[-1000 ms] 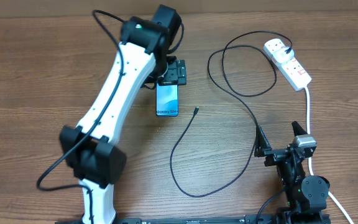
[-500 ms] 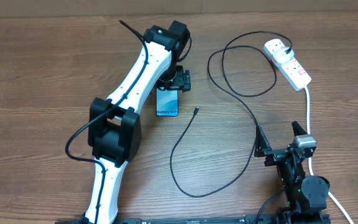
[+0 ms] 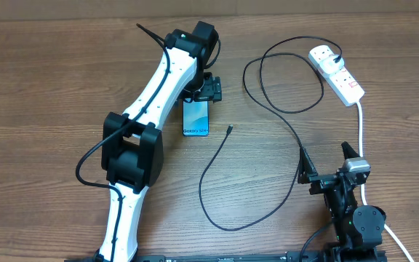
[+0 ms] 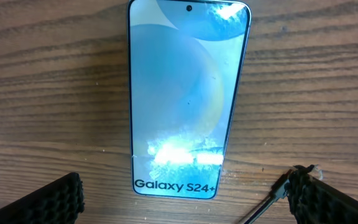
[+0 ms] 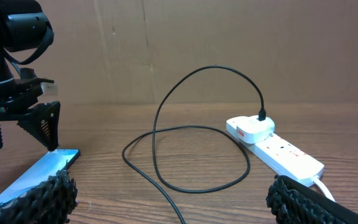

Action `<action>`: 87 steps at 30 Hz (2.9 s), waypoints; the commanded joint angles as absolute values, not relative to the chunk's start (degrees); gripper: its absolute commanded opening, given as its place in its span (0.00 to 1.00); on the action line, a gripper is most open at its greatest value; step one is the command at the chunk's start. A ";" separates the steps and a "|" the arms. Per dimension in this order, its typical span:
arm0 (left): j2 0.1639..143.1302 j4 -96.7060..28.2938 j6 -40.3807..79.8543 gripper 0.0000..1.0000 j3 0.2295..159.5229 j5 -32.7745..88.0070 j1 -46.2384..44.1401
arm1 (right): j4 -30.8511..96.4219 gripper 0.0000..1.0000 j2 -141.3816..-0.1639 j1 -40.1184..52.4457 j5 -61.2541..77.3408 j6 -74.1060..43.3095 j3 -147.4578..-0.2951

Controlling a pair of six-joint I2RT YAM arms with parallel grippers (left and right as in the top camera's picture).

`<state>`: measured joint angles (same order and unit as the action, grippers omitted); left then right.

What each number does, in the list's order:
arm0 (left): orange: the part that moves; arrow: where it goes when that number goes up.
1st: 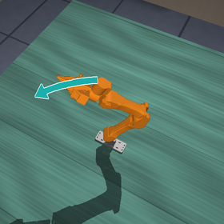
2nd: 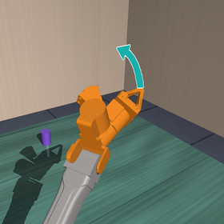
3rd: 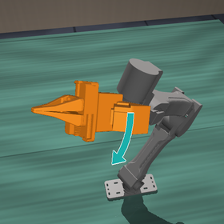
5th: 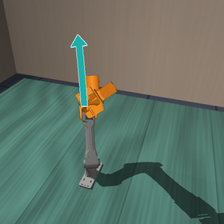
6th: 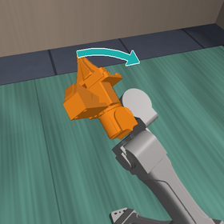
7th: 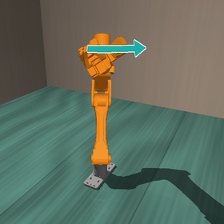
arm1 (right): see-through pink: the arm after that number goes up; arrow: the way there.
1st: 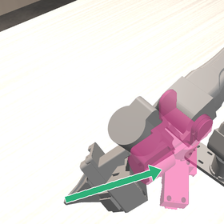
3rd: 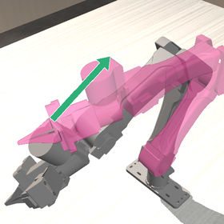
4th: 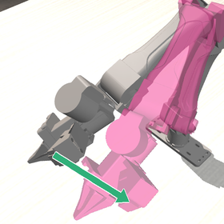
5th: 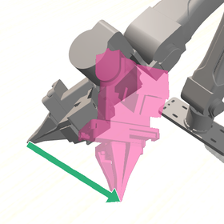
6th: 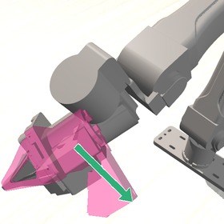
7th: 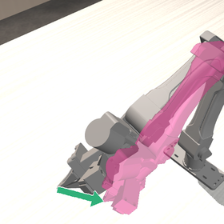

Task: Plug charger to phone and switch on socket
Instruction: 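Lower the left gripper onto the phone and close on its edges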

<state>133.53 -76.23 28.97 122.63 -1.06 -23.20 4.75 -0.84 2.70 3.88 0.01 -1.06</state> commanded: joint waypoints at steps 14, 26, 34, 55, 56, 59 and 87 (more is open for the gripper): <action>134.69 -71.26 24.84 1.00 119.44 0.84 -22.76 | 4.60 1.00 -0.23 2.55 3.70 -0.19 -0.49; 134.69 -66.96 26.20 1.00 113.89 -0.08 -22.04 | 4.60 1.00 -0.21 2.55 3.70 -0.19 -0.49; 134.69 -65.49 25.06 1.00 112.62 -0.01 -22.04 | 4.60 1.00 -0.23 2.55 3.70 -0.19 -0.49; 134.72 -64.49 25.34 1.00 112.57 -0.25 -22.13 | 4.60 1.00 -0.21 2.55 3.70 -0.19 -0.49; 134.72 -64.49 25.34 1.00 112.57 -0.40 -22.13 | 4.60 1.00 -0.23 2.55 3.70 -0.19 -0.49; 134.72 -64.38 25.34 1.00 112.55 -0.60 -22.15 | 4.60 1.00 -0.23 2.55 3.70 -0.19 -0.49; 134.74 -61.58 25.32 1.00 108.51 -0.56 -22.15 | 4.60 1.00 -0.21 2.55 3.70 -0.16 -0.49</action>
